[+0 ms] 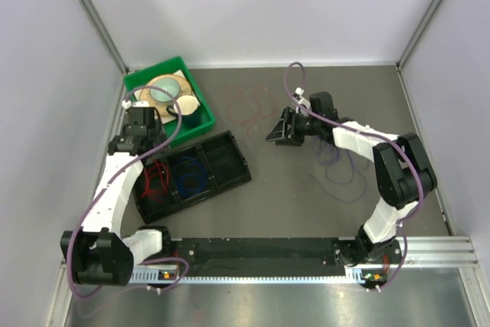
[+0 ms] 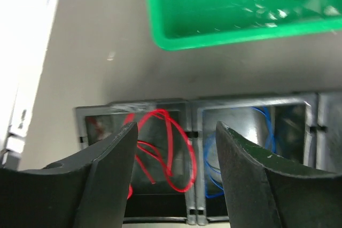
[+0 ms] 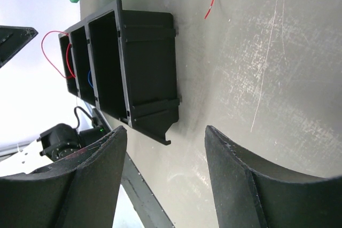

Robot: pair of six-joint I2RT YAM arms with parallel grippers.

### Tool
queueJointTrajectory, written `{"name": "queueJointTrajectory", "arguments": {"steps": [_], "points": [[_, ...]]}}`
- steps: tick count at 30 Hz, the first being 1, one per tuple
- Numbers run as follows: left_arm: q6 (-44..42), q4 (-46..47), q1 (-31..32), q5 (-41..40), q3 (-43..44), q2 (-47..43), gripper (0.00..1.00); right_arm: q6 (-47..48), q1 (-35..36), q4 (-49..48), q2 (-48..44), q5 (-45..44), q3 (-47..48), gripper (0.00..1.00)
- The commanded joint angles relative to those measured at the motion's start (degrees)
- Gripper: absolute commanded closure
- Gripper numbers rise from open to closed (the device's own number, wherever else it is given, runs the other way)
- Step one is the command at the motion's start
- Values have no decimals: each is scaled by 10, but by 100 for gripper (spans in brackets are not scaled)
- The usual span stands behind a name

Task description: Untangle the cables

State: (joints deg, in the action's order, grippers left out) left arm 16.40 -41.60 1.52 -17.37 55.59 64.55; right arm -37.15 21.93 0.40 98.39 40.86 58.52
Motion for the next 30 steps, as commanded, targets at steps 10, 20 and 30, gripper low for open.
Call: {"name": "queueJointTrajectory", "arguments": {"steps": [10,20,30], "points": [[39,10,106,-28,-39,33,47,0,19,-15,5,8,26,40],[58,-58,109,-114,2,76,65,2,20,-8,-3,4,23,40],[52,-56,110,-136,-5,76,64,1,19,-10,-1,5,26,40]]}}
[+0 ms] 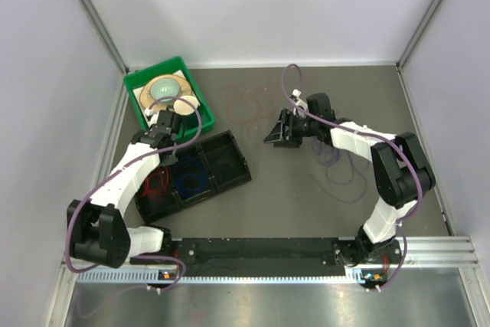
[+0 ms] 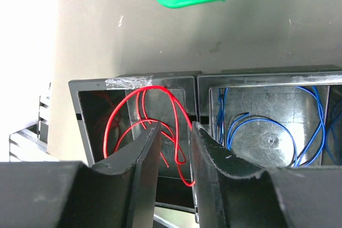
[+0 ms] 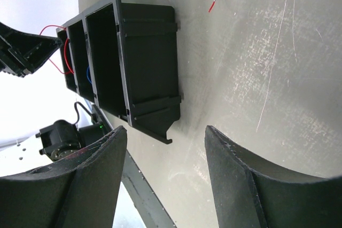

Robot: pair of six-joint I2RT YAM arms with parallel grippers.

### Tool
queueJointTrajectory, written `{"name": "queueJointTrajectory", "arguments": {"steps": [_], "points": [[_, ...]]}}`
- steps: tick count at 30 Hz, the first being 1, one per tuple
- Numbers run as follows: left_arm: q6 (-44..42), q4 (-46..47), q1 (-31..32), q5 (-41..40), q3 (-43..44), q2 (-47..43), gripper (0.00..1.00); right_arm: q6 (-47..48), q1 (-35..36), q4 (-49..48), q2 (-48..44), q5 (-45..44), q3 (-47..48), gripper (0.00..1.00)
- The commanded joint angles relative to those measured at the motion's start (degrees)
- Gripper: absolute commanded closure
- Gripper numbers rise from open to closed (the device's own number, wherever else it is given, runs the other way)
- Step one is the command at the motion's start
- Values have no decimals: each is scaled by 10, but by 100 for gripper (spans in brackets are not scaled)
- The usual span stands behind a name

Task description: Untangle the cables

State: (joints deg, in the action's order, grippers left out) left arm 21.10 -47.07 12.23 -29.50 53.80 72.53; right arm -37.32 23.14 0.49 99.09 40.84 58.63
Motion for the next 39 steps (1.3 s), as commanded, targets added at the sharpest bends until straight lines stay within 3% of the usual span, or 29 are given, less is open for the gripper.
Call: {"name": "queueJointTrajectory", "arguments": {"steps": [1,5,10,14,16,23,30,34,39], "points": [[2,5,3,-9,9,-3,63,3,7,-11,-8,6,25,40],[11,-2,3,-11,12,8,61,3,8,-12,-8,6,24,40],[-35,55,3,71,-9,-37,61,3,8,-12,-6,6,25,40],[-33,7,4,17,10,-4,64,3,8,-12,-6,6,27,40],[-24,-4,9,18,17,19,69,2,8,-13,-5,7,26,40],[-4,-17,15,-13,20,47,71,6,9,-9,-6,6,26,40],[3,-30,15,-28,29,30,85,3,8,-10,-3,6,28,40],[10,-43,14,-44,38,28,99,4,9,-9,-4,8,31,40],[31,-33,10,-79,20,71,100,2,9,-9,-6,7,30,40]]}}
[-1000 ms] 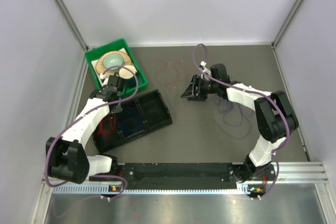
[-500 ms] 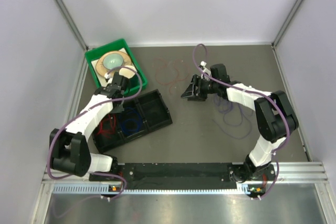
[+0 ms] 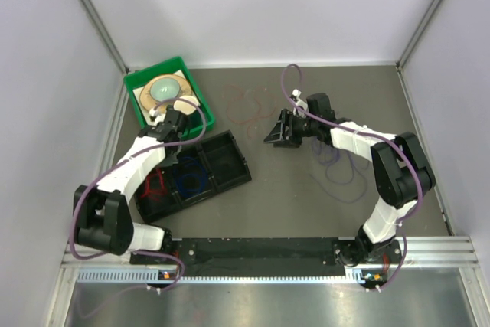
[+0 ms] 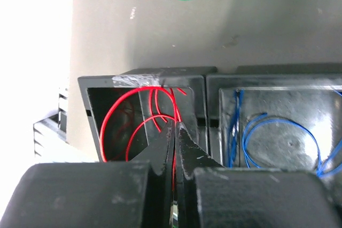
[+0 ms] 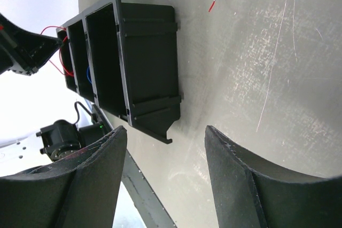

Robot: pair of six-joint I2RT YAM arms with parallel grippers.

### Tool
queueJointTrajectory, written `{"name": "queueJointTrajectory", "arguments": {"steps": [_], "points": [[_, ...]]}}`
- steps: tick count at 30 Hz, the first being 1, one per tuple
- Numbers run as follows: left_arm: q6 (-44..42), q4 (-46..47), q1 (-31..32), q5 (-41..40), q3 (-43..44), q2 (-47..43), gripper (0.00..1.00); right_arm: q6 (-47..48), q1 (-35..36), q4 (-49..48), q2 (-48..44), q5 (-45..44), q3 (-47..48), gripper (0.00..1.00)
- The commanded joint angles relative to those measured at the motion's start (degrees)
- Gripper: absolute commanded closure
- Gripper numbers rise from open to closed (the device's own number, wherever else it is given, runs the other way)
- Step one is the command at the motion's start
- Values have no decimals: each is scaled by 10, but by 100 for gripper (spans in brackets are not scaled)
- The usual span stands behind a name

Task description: Untangle the cables

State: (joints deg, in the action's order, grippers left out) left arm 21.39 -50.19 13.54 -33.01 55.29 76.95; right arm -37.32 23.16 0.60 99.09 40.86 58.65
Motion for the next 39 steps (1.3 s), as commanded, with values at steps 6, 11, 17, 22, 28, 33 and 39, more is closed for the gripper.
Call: {"name": "queueJointTrajectory", "arguments": {"steps": [6,11,17,22,28,33,39], "points": [[56,-26,-11,-69,21,68,100,6,8,-8,-9,7,36,40],[57,-17,-17,-55,22,74,99,19,11,27,-13,-40,66,39],[45,4,-17,-5,25,13,62,94,46,160,37,-251,191,32],[30,-17,-17,13,74,-31,51,95,68,218,137,-349,313,28],[14,-43,-17,8,144,-59,20,57,75,275,266,-407,446,22],[1,-18,-17,30,164,-89,20,23,94,290,327,-468,510,23],[-5,4,-17,49,156,-96,20,-45,106,298,356,-522,530,27]]}}
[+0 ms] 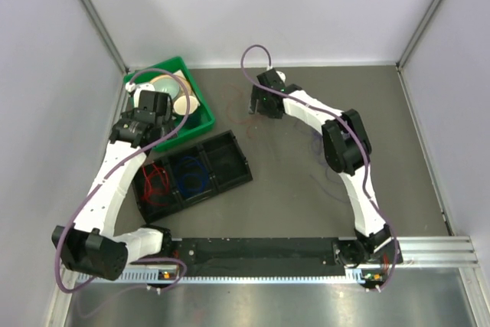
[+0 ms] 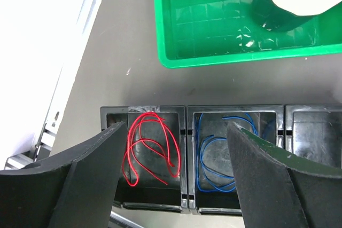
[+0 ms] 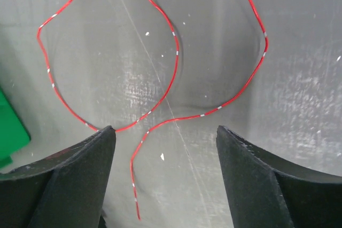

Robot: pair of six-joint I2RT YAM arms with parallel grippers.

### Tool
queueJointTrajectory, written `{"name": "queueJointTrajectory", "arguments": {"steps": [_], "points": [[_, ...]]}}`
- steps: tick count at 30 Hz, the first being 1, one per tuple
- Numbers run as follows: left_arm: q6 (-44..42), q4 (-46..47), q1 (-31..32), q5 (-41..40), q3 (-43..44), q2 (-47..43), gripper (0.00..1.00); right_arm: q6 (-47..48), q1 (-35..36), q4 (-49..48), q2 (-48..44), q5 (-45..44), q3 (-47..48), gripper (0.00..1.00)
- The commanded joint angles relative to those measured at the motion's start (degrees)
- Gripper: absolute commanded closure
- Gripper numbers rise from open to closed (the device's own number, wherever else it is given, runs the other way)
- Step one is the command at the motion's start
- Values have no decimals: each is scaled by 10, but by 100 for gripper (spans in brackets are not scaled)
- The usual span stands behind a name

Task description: Untangle the cables

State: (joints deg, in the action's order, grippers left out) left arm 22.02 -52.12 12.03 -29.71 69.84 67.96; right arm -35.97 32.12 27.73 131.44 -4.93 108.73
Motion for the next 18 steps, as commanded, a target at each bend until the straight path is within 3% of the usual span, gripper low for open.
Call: {"name": "queueJointTrajectory", "arguments": {"steps": [1,9,11,18], "points": [[-14,25,-2,17,8,-6,20,-67,20,41,43,-83,37,27],[-25,33,-2,26,0,2,19,-146,73,126,93,-226,124,36],[-29,36,-2,36,-2,-3,19,-169,80,151,105,-249,150,35],[-33,40,-2,53,-13,-13,19,-184,82,235,167,-272,256,38]]}}
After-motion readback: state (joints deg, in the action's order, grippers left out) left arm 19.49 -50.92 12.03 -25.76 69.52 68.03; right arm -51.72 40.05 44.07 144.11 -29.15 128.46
